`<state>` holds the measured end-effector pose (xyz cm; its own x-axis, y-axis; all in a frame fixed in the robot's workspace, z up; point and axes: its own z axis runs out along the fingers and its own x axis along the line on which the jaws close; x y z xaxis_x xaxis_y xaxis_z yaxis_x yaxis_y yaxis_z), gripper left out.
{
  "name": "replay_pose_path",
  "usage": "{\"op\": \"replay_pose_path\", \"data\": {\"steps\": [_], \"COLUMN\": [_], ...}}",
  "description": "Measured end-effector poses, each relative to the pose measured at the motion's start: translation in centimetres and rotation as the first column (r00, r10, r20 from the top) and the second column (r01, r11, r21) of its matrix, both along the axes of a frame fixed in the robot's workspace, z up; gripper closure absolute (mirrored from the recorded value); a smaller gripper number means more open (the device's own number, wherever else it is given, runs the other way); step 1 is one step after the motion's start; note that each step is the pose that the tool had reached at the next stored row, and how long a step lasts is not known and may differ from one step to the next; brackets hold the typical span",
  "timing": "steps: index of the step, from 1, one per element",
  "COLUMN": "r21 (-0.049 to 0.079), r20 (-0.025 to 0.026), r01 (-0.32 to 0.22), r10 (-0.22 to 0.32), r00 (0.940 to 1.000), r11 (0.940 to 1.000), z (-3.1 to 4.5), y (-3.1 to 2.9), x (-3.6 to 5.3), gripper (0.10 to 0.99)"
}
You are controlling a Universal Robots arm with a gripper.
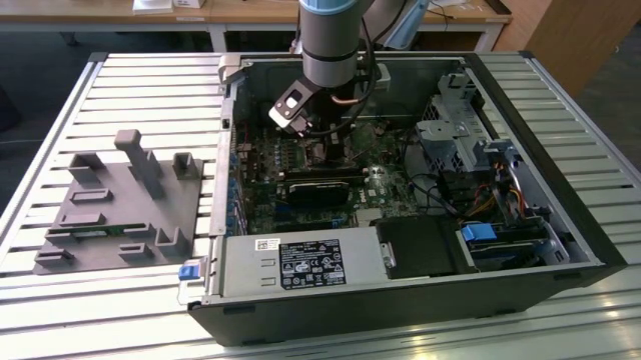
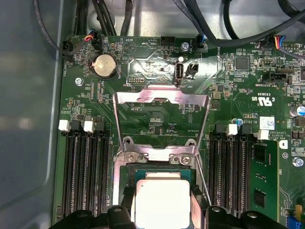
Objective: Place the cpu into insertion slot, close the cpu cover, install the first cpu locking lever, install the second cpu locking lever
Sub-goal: 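Place the cpu into insertion slot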
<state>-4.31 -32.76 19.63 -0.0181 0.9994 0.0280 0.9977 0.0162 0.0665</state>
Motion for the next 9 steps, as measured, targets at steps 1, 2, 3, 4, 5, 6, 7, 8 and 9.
{"op": "replay_pose_path", "data": {"steps": [1,2,3,4,5,6,7,8,9], "r21": [0.000,0.000,0.000,0.000,0.000,0.000,0.000,0.000,0.000], "r20": [0.0000,0.0000,0.0000,0.0000,-0.0001,0.0000,0.0000,0.0000,0.0000], "r01": [0.000,0.000,0.000,0.000,0.000,0.000,0.000,0.000,0.000], "r10": [0.000,0.000,0.000,0.000,0.000,0.000,0.000,0.000,0.000], "r00": [1.0000,1.0000,1.0000,1.0000,1.0000,1.0000,1.0000,1.0000,1.0000], "r11": [1.0000,1.0000,1.0000,1.0000,1.0000,1.0000,1.0000,1.0000,1.0000], "z": [0.00,0.00,0.00,0.00,0.00,-0.01,-0.01,-0.01,-0.02], "y": [0.00,0.00,0.00,0.00,0.00,0.00,0.00,0.00,0.00], "x": [0.00,0.00,0.00,0.00,0.00,0.00,0.00,0.00,0.00], "gripper": [0.545,0.545,0.545,0.545,0.545,0.545,0.545,0.545,0.545]}}
